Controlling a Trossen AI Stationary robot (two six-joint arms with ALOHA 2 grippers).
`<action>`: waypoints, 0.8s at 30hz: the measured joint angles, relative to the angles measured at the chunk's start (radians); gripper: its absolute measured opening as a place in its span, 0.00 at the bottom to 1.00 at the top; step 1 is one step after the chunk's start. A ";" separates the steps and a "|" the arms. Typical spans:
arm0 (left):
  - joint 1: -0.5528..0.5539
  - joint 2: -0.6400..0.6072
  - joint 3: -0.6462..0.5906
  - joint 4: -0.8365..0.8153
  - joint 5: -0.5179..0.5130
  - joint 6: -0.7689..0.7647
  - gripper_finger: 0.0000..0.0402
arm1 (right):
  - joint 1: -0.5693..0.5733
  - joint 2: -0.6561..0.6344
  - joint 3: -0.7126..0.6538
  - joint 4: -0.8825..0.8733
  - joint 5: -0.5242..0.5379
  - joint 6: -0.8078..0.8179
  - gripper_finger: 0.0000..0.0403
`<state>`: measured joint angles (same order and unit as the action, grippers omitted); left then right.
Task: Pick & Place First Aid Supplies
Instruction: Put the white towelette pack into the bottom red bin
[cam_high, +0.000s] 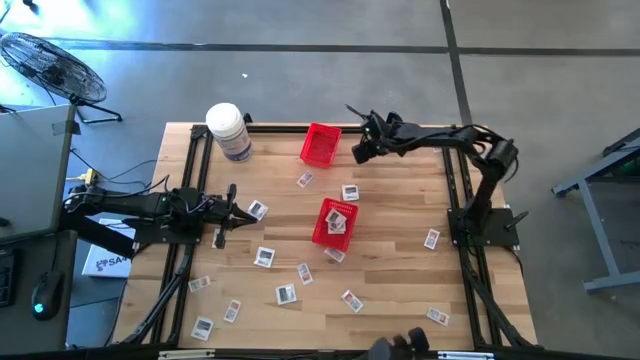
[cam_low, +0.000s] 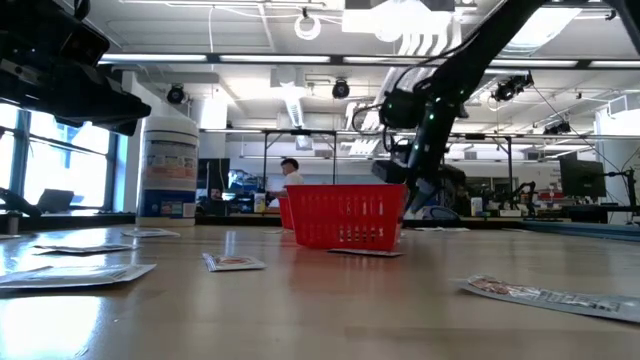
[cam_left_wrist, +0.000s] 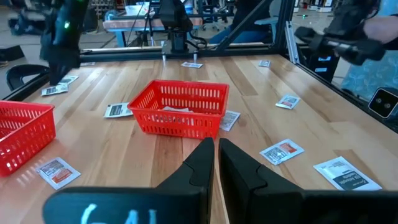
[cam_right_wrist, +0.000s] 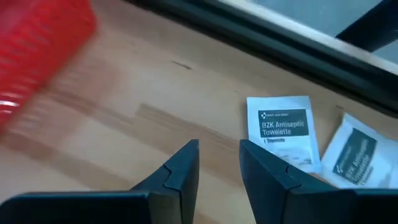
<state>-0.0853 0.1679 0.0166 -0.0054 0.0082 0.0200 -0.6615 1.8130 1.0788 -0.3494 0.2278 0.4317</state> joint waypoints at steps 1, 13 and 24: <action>0.000 0.000 0.000 0.000 0.000 0.000 0.05 | -0.005 0.021 0.015 -0.013 0.000 -0.003 0.27; 0.000 0.000 0.000 0.000 0.000 0.000 0.05 | -0.087 0.059 0.036 -0.067 -0.037 0.053 0.27; 0.000 0.000 0.000 0.000 0.000 0.000 0.05 | -0.091 0.055 -0.047 -0.010 -0.077 0.038 0.30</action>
<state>-0.0853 0.1677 0.0166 -0.0055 0.0082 0.0200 -0.7528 1.8679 1.0318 -0.3595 0.1510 0.4695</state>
